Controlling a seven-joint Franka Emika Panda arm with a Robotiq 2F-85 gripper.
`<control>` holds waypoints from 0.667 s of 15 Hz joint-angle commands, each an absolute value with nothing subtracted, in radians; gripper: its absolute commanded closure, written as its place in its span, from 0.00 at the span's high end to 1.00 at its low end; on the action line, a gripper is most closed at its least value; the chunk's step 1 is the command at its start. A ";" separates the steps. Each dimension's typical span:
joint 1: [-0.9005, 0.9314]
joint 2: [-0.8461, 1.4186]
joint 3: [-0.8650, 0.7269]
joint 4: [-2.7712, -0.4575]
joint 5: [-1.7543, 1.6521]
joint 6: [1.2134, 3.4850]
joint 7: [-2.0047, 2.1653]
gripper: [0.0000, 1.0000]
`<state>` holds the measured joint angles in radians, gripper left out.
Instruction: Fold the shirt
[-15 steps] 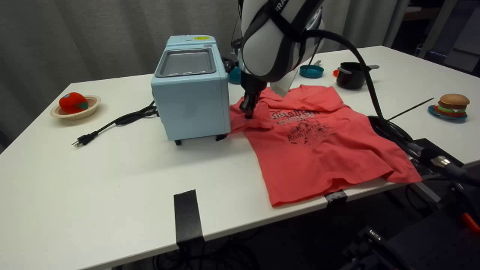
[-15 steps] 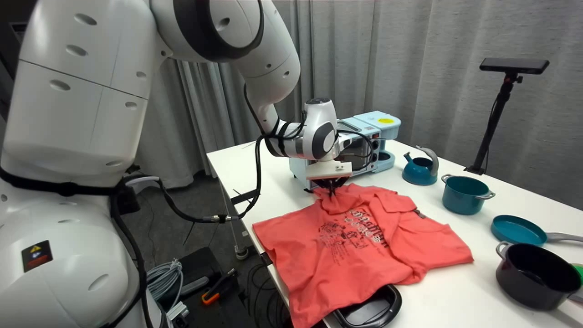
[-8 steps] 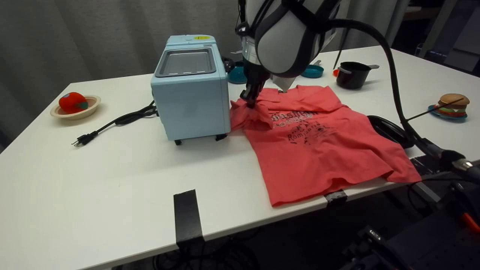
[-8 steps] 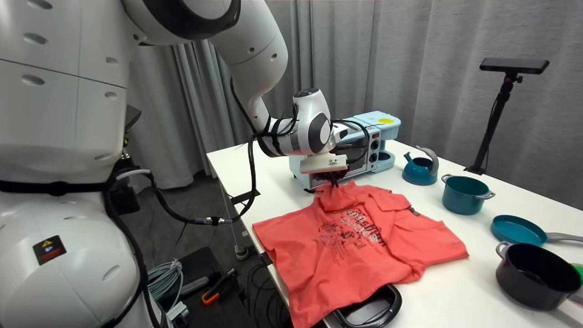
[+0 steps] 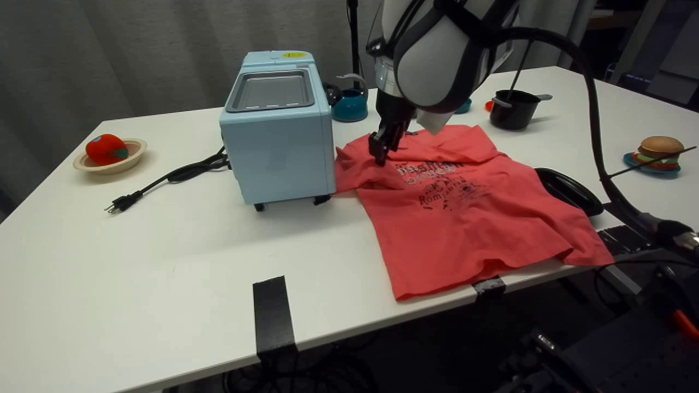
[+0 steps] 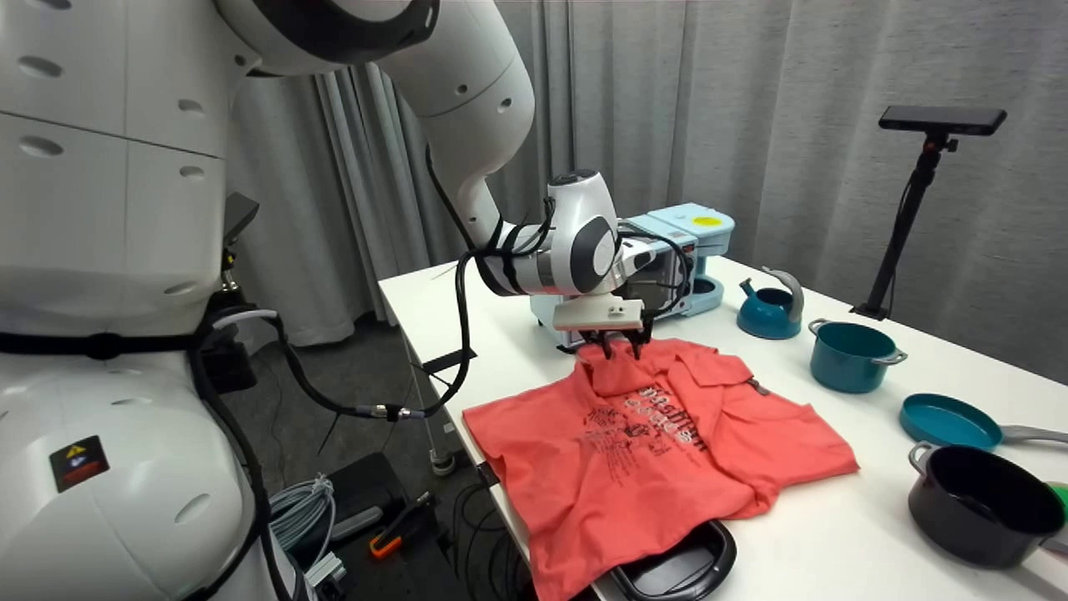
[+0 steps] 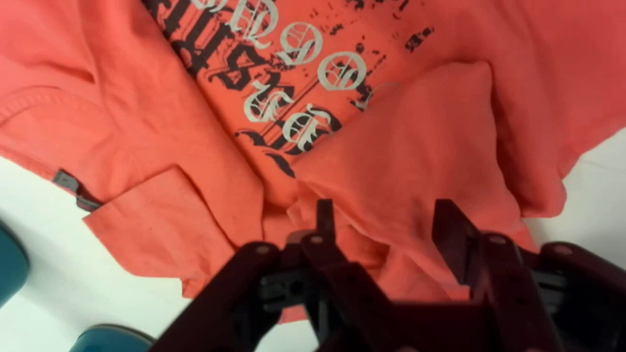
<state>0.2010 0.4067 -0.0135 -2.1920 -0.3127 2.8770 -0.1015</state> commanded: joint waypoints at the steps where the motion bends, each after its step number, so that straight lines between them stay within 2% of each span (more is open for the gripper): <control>1: 0.108 0.399 0.060 -2.194 -0.234 2.840 -0.182 0.47; 4: 0.048 0.417 0.107 -2.176 -0.173 2.842 -0.239 0.13; 6: 0.004 0.432 0.150 -2.161 -0.128 2.838 -0.286 0.00; 9: -0.055 0.464 0.219 -2.132 -0.064 2.823 -0.359 0.00; 10: -0.071 0.473 0.240 -2.123 -0.048 2.811 -0.382 0.09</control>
